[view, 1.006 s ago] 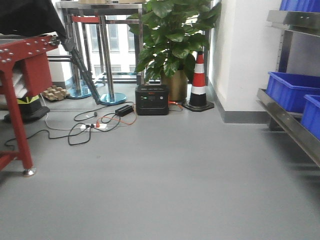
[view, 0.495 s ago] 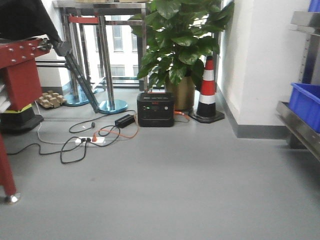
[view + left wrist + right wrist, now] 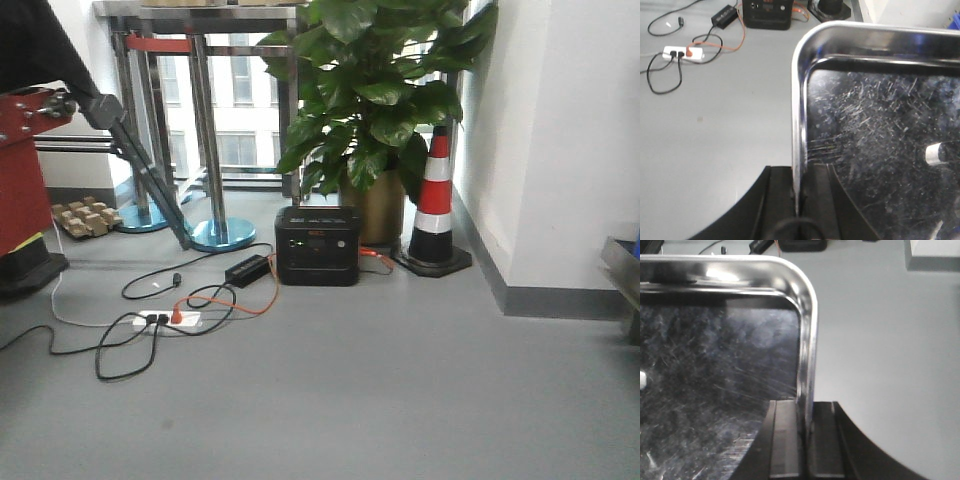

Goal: Stack silver trays without gaps
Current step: 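Drive toward the plant and cone while holding the tray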

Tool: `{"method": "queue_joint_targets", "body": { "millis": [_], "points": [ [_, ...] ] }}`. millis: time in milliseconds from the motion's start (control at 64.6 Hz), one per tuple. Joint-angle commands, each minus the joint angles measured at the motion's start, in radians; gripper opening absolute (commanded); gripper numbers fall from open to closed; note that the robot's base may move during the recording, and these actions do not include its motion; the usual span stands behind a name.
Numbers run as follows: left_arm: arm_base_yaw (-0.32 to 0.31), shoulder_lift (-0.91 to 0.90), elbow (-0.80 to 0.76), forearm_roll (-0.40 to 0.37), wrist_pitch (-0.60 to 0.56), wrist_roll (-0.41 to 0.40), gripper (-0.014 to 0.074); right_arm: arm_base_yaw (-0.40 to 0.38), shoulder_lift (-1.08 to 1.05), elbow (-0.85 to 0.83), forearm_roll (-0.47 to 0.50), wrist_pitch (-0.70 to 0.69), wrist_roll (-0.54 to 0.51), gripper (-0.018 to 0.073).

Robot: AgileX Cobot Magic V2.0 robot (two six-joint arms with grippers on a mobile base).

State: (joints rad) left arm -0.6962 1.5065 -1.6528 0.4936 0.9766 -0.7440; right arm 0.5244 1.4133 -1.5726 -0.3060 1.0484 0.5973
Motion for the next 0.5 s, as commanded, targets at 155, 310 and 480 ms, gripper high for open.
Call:
{"method": "queue_joint_targets", "body": {
  "millis": [155, 310, 480],
  "points": [
    [-0.007, -0.004, -0.011, -0.010, -0.088, 0.002, -0.0016, 0.006, 0.000, -0.007, 0.012, -0.124, -0.024, -0.0067],
    [-0.007, -0.004, -0.011, -0.010, -0.088, 0.002, -0.0016, 0.006, 0.000, -0.007, 0.012, -0.194, -0.024, -0.0067],
    [-0.007, -0.004, -0.011, -0.010, -0.088, 0.002, -0.0016, 0.006, 0.000, -0.007, 0.012, -0.251, -0.024, -0.0067]
  ]
}}
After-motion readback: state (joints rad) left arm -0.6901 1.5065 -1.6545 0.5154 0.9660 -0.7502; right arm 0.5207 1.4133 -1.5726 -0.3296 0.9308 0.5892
